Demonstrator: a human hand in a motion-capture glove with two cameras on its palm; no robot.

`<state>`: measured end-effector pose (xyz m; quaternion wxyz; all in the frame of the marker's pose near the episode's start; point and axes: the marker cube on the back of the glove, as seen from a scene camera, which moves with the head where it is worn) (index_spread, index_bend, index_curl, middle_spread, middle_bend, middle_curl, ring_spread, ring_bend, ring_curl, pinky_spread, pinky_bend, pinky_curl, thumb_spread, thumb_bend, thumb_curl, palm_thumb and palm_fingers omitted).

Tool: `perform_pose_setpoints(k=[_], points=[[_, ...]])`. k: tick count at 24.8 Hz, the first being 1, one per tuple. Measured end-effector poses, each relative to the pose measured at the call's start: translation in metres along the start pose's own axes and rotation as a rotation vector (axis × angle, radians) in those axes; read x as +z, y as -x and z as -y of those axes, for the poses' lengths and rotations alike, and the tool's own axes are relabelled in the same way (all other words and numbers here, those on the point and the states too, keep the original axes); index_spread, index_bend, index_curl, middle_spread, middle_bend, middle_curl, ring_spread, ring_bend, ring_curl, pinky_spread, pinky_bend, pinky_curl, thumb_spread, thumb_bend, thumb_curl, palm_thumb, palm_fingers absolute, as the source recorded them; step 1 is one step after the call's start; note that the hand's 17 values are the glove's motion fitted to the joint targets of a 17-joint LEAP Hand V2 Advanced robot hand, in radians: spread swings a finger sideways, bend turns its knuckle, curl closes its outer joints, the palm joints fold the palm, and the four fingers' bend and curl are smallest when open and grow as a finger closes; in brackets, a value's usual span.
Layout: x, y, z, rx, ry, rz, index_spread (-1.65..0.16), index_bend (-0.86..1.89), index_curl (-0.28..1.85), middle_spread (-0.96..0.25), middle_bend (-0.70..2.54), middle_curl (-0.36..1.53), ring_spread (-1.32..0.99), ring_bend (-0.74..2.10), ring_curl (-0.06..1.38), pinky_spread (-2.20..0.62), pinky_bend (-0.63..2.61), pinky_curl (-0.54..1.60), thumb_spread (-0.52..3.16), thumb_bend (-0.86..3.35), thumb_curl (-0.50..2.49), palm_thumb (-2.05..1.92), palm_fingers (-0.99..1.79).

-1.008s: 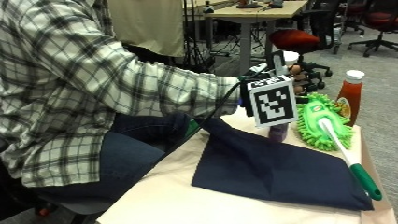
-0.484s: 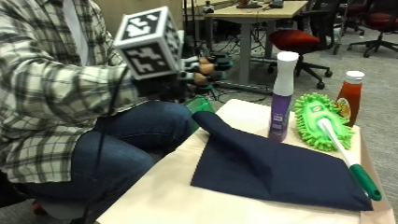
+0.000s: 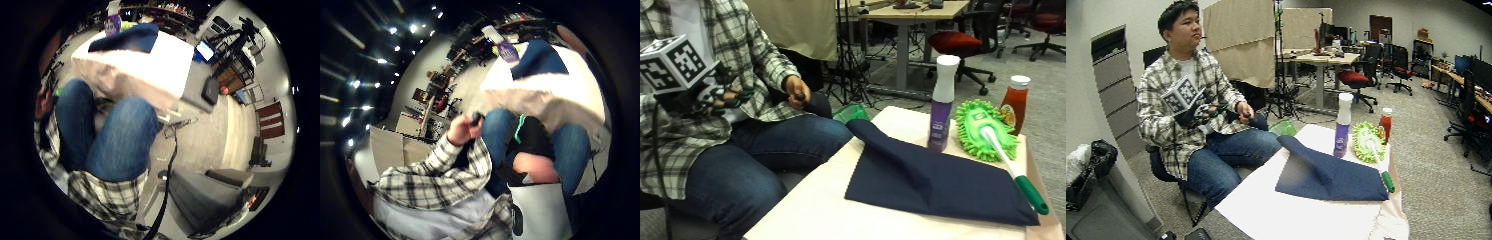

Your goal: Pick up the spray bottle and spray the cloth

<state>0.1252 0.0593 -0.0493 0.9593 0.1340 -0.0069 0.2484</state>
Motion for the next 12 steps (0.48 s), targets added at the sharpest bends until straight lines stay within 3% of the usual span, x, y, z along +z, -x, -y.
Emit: perform_pose_setpoints(k=[6, 12], points=[[0.069, -0.014, -0.109, 0.137, 0.230, -0.025, -0.38, 0.17, 0.36, -0.05, 0.16, 0.34, 0.06, 0.22, 0.32, 0.15, 0.23, 0.36, 1.12, 0.01, 0.60, 0.68, 0.18], [0.093, -0.017, -0.128, 0.232, 0.330, -0.014, -0.38, 0.15, 0.35, -0.04, 0.17, 0.33, 0.09, 0.23, 0.34, 0.16, 0.22, 0.36, 1.17, 0.01, 0.60, 0.70, 0.05]])
